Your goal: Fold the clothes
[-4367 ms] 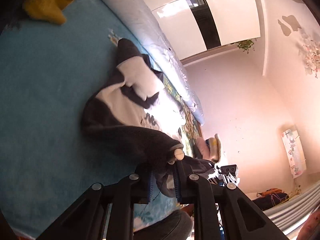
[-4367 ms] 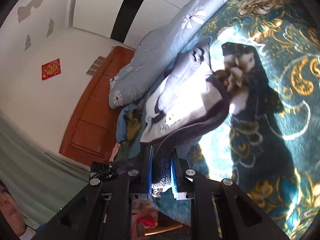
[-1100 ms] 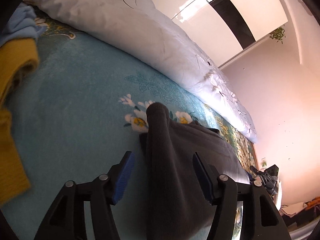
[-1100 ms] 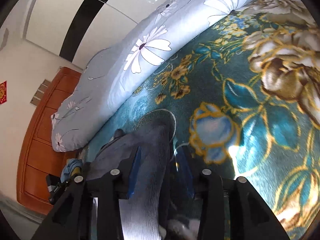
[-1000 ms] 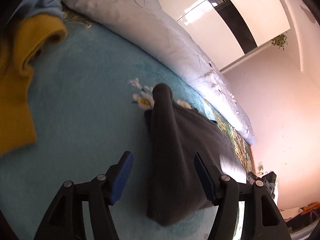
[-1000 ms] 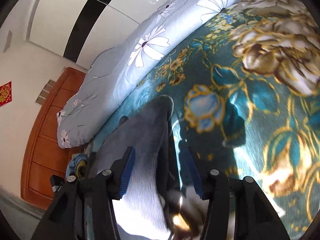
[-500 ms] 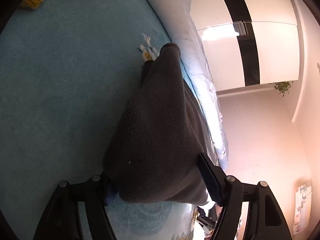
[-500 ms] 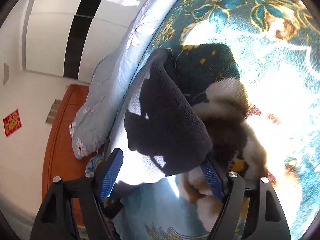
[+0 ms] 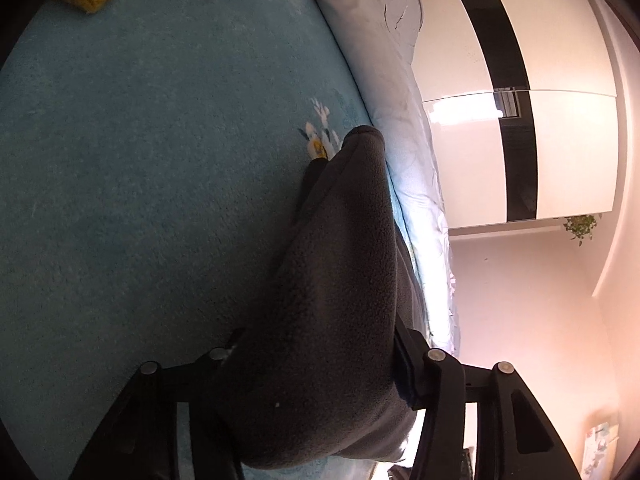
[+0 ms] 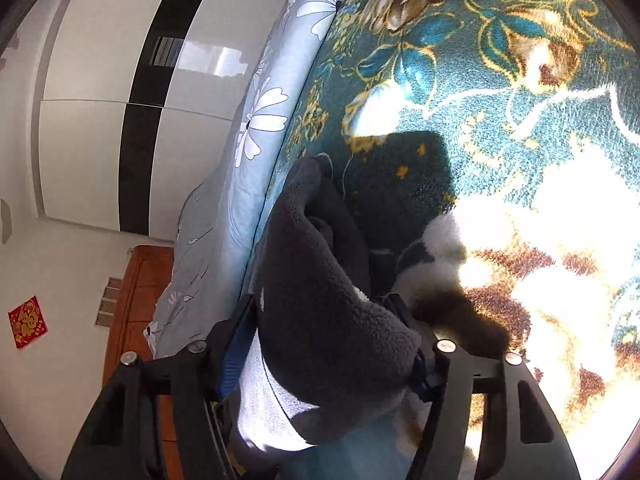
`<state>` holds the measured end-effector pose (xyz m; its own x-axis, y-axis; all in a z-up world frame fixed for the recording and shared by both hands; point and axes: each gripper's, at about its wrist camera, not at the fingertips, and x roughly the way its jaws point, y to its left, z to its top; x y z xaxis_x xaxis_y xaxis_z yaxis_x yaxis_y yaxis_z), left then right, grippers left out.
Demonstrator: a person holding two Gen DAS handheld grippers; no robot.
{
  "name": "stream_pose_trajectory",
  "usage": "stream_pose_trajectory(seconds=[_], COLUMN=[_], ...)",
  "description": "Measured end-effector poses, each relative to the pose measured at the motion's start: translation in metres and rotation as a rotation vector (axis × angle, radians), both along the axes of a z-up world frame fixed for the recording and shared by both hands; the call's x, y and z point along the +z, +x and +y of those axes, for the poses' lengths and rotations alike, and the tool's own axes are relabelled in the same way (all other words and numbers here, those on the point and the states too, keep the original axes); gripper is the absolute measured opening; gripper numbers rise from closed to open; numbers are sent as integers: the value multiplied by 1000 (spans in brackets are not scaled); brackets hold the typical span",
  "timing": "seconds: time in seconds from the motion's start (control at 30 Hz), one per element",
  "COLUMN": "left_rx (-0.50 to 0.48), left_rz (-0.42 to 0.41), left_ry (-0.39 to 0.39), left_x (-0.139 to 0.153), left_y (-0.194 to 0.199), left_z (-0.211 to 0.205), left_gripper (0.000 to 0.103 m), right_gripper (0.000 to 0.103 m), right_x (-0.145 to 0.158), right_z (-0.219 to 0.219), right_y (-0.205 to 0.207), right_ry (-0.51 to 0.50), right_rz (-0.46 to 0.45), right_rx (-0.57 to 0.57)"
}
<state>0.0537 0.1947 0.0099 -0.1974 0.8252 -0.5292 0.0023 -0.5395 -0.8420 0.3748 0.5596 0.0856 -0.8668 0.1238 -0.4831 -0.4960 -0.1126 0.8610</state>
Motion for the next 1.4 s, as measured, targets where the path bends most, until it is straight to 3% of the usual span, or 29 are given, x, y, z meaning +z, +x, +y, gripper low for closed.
stream_pose_trajectory(seconds=[0.1,0.27,0.43,0.6,0.73,1.0,1.1,1.27,1.4], left_rx=[-18,-74,-126,-203,-230,-253,-271,-225,-283], left_rz=[31,84,95,106,157,232,228,221,207], left_ry=[-47,-83,-85,-78,-88,-84,-75,-59,-77], left_x=[12,31,38,33,30,28,29,30,31], left_y=[3,10,38,86,116,120,119,110,80], left_z=[4,-17,-51,-101,-132,-133,-136,-162,-140], left_gripper=[44,39,39,38,30,30,38,60,66], right_gripper=[38,29,28,28,28,29,34,48,56], right_x=[8,27,42,40,33,16,22,27,40], right_z=[0,-5,-26,-61,-85,-89,-90,-80,-59], right_y=[-2,0,21,68,108,122,123,143,136], right_ry=[24,82,129,128,108,90,126,195,251], right_rz=[-17,-44,-51,-49,-41,-36,-52,-101,-141], right_rx=[28,82,138,202,223,246,270,226,240])
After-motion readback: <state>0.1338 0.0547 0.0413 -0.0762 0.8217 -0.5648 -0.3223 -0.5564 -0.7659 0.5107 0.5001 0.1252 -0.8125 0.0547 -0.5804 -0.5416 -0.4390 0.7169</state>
